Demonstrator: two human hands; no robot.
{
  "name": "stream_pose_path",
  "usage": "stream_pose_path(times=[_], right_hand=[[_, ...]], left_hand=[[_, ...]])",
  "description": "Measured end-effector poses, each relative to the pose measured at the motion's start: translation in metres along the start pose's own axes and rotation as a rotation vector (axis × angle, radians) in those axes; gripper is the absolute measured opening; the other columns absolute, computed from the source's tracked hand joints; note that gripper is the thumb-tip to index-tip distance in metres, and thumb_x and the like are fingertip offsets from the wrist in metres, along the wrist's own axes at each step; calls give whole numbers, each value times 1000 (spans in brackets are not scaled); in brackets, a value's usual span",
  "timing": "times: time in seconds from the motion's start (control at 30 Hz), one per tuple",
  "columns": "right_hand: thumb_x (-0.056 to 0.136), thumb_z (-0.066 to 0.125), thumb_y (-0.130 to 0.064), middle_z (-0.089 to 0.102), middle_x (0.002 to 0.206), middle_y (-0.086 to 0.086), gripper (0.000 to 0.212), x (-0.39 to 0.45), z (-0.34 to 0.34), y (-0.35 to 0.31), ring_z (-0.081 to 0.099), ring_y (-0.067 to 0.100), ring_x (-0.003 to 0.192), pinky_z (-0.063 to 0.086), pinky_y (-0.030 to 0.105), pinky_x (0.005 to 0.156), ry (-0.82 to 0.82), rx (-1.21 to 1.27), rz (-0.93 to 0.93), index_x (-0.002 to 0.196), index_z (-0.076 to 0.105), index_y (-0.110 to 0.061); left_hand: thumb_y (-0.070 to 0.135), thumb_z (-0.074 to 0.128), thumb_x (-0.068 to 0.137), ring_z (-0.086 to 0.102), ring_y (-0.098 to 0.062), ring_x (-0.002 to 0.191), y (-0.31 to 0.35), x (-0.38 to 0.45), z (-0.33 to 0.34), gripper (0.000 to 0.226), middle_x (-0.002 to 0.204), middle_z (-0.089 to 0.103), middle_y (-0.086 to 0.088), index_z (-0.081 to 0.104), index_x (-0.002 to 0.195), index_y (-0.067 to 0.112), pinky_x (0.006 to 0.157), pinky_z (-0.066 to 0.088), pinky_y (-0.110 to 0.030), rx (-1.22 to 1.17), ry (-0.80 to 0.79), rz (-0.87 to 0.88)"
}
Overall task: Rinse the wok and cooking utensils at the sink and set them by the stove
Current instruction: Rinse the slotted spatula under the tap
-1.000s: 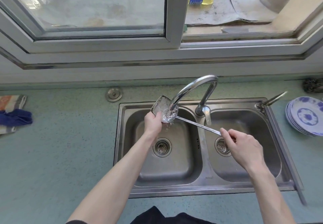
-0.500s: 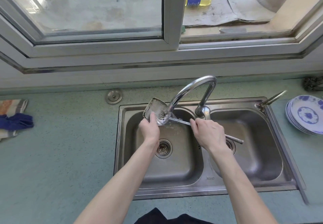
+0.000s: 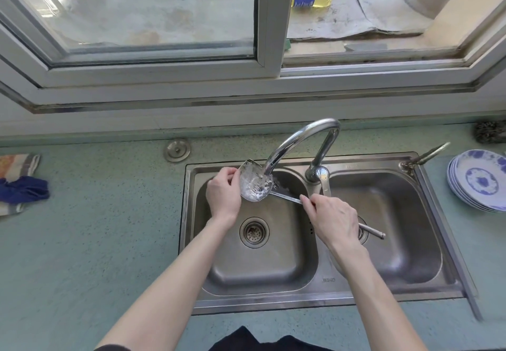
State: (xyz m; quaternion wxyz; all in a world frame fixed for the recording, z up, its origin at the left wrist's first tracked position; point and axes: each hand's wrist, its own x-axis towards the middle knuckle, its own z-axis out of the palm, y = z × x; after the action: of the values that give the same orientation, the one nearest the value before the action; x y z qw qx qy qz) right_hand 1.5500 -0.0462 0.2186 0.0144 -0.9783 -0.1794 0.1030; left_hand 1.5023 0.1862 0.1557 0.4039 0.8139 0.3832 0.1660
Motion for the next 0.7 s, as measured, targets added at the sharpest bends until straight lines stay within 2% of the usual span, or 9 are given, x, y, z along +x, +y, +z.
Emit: stream_pose_path(times=[0.07, 0.13, 0.17, 0.2, 0.27, 0.37, 0.5, 0.6, 0.7], right_hand=[[109, 34, -57, 75, 89, 5, 53, -3, 0, 2, 71, 36, 90, 37, 36, 64, 5, -5, 22, 86, 63, -19], [109, 33, -56, 75, 89, 4, 54, -5, 0, 4, 71, 35, 89, 36, 35, 63, 10, -15, 34, 88, 65, -19], [109, 33, -56, 75, 89, 4, 54, -5, -1, 4, 71, 35, 89, 36, 35, 63, 11, -18, 38, 89, 66, -19], [109, 33, -56, 75, 90, 4, 54, -6, -1, 5, 71, 35, 90, 37, 35, 64, 10, -23, 43, 90, 66, -19], [109, 32, -56, 76, 92, 4, 53, -8, -1, 3, 72, 35, 91, 37, 36, 65, 10, -29, 51, 90, 67, -19], [109, 33, -55, 76, 93, 4, 52, -9, -2, -3, 72, 34, 93, 36, 36, 65, 15, -21, 57, 91, 67, -19], [110, 32, -53, 76, 95, 2, 51, -10, -1, -4, 73, 30, 94, 37, 34, 65, -10, -66, 35, 92, 67, -21], [110, 34, -54, 75, 91, 4, 49, -13, 0, -3, 72, 34, 91, 36, 35, 64, -2, 4, 35, 85, 59, -21], [109, 35, -56, 74, 86, 5, 48, -13, -2, -8, 71, 37, 86, 36, 36, 62, 40, 74, 43, 80, 50, -21]], left_hand=[[25, 53, 105, 68, -23, 115, -6, -6, 9, 31, 124, 73, -7, 65, 132, 17, 98, 55, -41, 215, -77, 215], [26, 46, 107, 36, -24, 150, -9, -13, 17, 50, 160, 42, -12, 42, 155, 11, 123, 31, -43, 402, -141, 387], [33, 42, 109, 20, -24, 157, -8, -16, 18, 57, 168, 27, -11, 31, 160, 11, 127, 20, -45, 498, -140, 448], [41, 35, 110, 9, -24, 159, -7, -18, 18, 61, 171, 16, -10, 23, 162, 13, 128, 13, -49, 583, -129, 491], [52, 22, 109, 0, -24, 160, -7, -25, 16, 64, 172, 9, -9, 17, 162, 16, 128, 5, -54, 722, -151, 559], [60, 14, 107, 7, -24, 159, -10, -46, 26, 73, 170, 18, -10, 24, 162, 13, 128, 6, -50, 744, -327, 660], [60, 27, 105, 17, -26, 158, -26, -51, 30, 78, 169, 19, -12, 25, 161, 5, 129, 13, -41, 708, -488, 754], [44, 54, 97, 16, -29, 158, -28, -29, 17, 85, 169, 18, -16, 19, 162, 2, 129, 14, -42, 850, -462, 921], [29, 58, 93, 2, -33, 159, -15, -23, 14, 90, 170, 6, -21, 9, 162, -1, 128, 13, -46, 922, -331, 818]])
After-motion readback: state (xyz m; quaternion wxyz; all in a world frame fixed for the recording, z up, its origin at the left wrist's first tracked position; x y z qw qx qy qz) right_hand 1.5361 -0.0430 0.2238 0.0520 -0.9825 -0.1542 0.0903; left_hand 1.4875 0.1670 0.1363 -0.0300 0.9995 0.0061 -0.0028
